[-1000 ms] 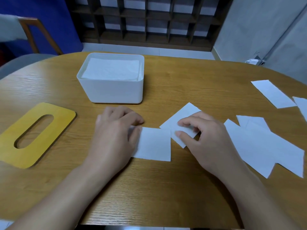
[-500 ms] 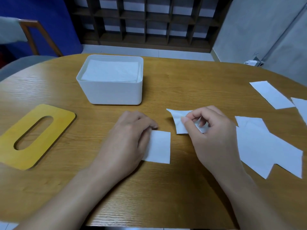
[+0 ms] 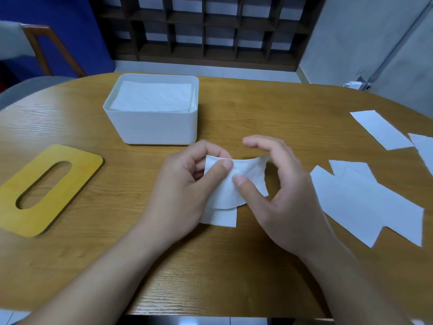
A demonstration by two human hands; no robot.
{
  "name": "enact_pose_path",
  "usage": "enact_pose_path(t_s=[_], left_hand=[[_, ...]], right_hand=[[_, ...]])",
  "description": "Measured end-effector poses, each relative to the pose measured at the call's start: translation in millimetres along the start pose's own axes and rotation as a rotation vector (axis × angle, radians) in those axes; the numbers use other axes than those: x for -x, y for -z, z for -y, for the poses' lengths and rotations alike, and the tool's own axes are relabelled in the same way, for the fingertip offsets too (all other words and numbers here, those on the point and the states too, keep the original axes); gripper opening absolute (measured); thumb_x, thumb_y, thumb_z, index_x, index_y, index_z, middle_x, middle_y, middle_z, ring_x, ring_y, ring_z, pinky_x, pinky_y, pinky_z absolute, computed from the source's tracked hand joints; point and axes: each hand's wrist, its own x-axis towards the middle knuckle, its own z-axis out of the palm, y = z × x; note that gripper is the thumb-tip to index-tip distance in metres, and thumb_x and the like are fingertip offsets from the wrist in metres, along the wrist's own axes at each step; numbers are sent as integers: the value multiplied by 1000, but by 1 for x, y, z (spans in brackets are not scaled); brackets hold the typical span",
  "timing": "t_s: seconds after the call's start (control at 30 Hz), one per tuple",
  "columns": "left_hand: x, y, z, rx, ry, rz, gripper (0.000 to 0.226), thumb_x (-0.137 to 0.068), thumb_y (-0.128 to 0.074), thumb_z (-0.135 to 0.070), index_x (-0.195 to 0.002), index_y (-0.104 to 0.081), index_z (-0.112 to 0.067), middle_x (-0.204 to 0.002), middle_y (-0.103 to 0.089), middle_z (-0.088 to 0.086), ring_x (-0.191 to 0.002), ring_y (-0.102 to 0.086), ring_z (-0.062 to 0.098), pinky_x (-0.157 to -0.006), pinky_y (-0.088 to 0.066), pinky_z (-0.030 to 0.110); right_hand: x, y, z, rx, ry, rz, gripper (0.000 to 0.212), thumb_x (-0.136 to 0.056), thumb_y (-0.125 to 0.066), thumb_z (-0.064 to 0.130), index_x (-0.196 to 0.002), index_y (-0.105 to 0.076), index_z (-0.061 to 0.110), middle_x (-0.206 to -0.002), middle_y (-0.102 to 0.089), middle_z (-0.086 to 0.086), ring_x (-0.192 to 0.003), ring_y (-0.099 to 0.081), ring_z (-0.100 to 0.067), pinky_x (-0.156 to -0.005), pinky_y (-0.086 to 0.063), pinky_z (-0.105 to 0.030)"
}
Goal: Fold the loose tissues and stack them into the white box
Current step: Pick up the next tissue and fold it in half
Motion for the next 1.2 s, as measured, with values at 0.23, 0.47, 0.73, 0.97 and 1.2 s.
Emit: enact_pose_path(t_s=[0.23, 0.47, 0.73, 0.97, 1.2], left_hand=[[2, 35, -2, -139, -1, -136, 10, -106, -72, -20, -98, -74, -15, -80, -72, 12, -70, -59, 13, -64, -44, 30], [9, 58, 14, -453, 58, -157, 8, -101, -77, -26, -93, -76, -24, -77, -75, -10, -66, -66, 13, -61, -47, 29], [10, 59, 23, -970, -76, -119, 16, -92, -79, -27, -106, -76, -33, -106, -72, -15, -101, -61, 19, -87, -50, 41], [9, 51, 25, -911, -143, 31, 19, -97, -77, -27, -112, -76, -39, -124, -67, -19, -128, -52, 15, -103, -36, 41], [10, 12, 28, -911, -200, 141, 24, -104, -65, -39, -126, -74, -34, -127, -65, -13, -125, -52, 17, -101, -40, 42]], right_hand=[[-5, 9, -9, -245, -223, -10, 15, -100, -80, 26, -86, -79, 23, -72, -65, 10, -69, -57, -6, -63, -47, -22], [-4, -14, -4, -266, -291, 57, 11, -99, -81, 24, -88, -79, 23, -70, -62, -9, -60, -50, -12, -54, -45, -27], [-4, -44, -14, 252, -97, 58, 20, -96, -80, 33, -85, -64, 29, -71, -55, 11, -66, -54, -13, -66, -36, -28], [-1, -31, -17, 239, -118, -4, 15, -98, -78, 43, -91, -71, 31, -89, -58, 12, -75, -56, -12, -68, -46, -31], [7, 0, -26, 361, -162, -53, 6, -97, -80, 34, -96, -75, 31, -89, -59, 15, -75, -54, -7, -65, -39, -23]])
